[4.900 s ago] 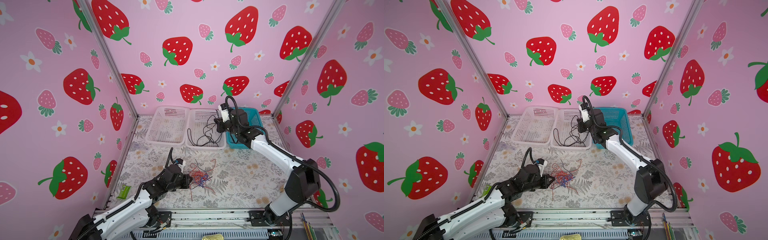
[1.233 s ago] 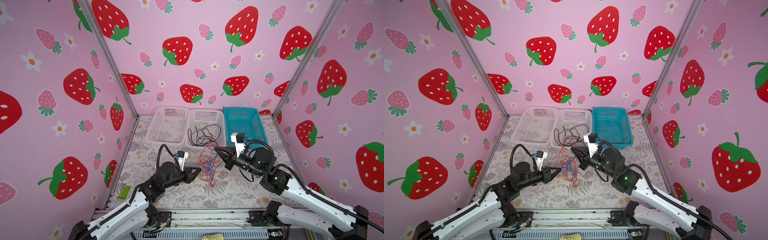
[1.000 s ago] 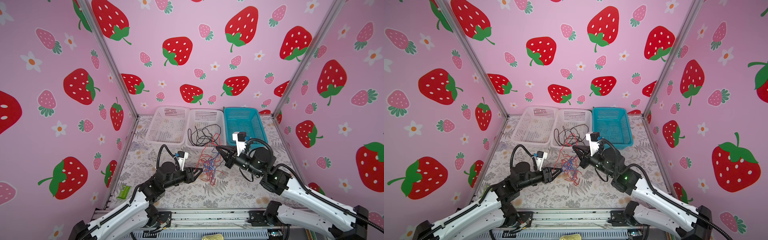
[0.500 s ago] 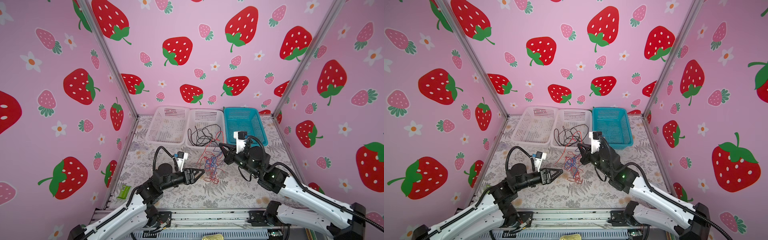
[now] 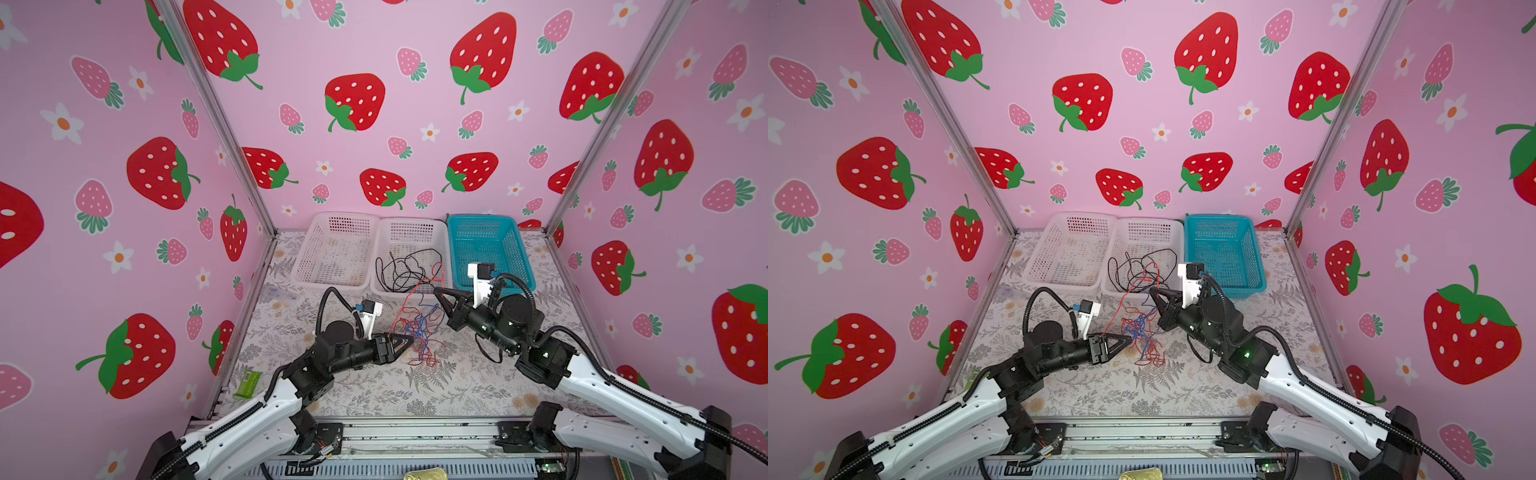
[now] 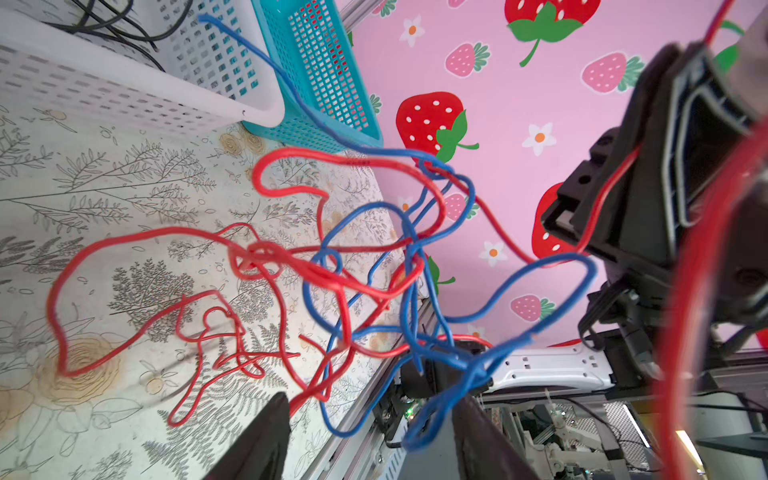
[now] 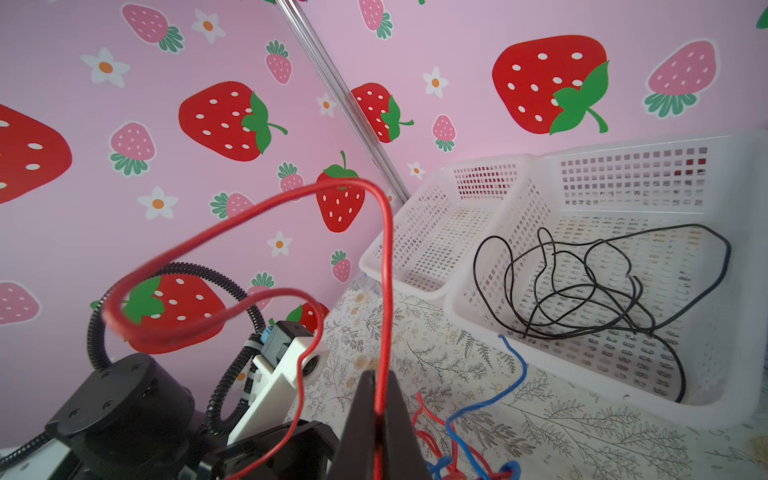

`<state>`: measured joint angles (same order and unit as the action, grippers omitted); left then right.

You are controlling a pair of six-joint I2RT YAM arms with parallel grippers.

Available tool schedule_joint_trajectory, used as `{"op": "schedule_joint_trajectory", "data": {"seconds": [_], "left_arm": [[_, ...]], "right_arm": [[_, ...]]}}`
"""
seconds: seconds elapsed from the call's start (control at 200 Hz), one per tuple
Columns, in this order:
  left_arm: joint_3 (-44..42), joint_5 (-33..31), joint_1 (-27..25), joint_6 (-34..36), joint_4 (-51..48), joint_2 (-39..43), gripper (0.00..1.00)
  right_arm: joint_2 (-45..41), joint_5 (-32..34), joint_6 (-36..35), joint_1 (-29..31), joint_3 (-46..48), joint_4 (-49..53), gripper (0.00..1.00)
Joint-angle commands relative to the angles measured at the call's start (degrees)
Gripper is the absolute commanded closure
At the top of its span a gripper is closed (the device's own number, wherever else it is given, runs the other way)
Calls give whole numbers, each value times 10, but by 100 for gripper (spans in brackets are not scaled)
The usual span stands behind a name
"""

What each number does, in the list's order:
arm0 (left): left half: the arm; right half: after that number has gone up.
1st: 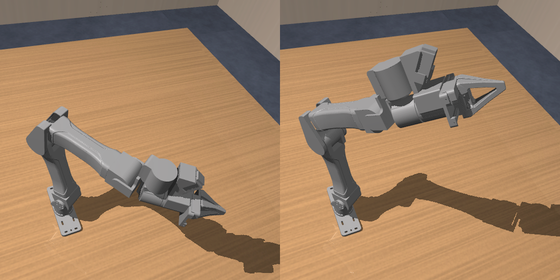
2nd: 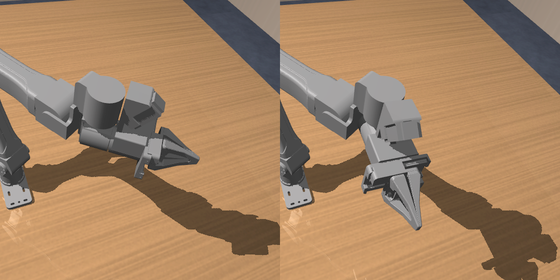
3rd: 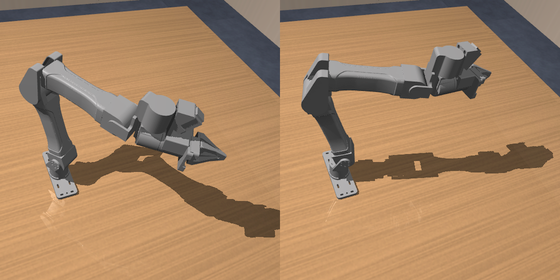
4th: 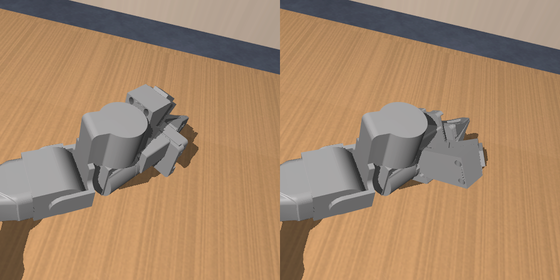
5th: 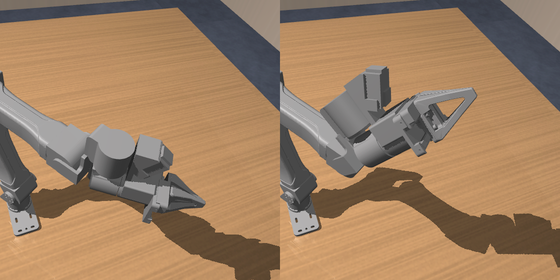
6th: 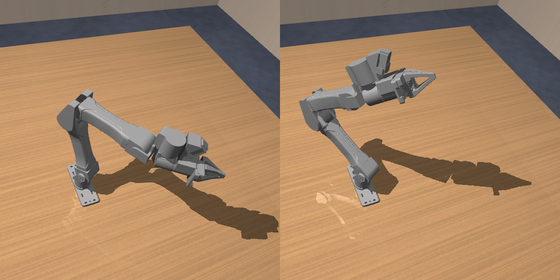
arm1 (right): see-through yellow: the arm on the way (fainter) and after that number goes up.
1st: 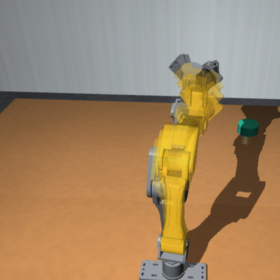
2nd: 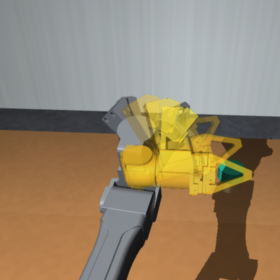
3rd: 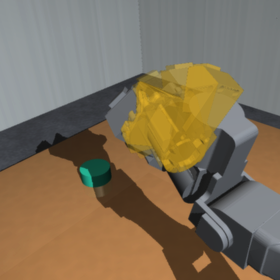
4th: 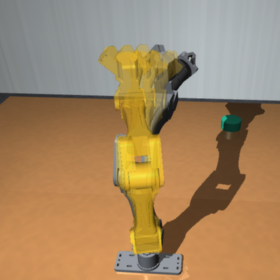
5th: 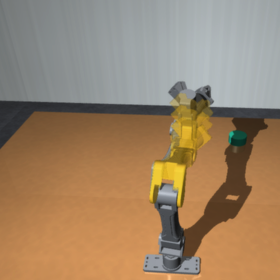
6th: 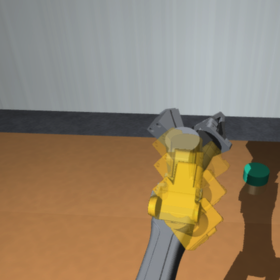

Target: Untangle the cables

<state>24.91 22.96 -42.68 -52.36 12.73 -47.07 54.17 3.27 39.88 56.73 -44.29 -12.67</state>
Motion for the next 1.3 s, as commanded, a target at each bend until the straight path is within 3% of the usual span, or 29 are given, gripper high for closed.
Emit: {"op": "schedule_joint_trajectory", "data": {"seconds": [0.0,0.365,0.485,0.51,0.77,0.855,1.061,1.296], "left_arm": [[21,3,-4,-13,44,-7,43],[9,-17,-4,-17,49,2,78],[12,-27,-4,-11,36,12,93],[14,-31,-4,-7,27,16,100],[9,-76,0,16,-99,74,100],[2,-84,7,13,-134,93,100],[-1,-81,46,13,-206,120,100],[35,-39,137,37,-299,148,100]], "right_arm": [[-15,-12,25,3,6,-46,100],[-9,-36,39,8,23,-69,100],[-14,-23,34,10,20,-57,100],[-16,-15,32,9,20,-50,100],[-54,131,-21,4,-25,105,100],[-59,147,-31,-15,-39,143,100],[-72,103,-25,-107,-54,200,100],[-86,74,-22,-204,-42,260,100]]}}
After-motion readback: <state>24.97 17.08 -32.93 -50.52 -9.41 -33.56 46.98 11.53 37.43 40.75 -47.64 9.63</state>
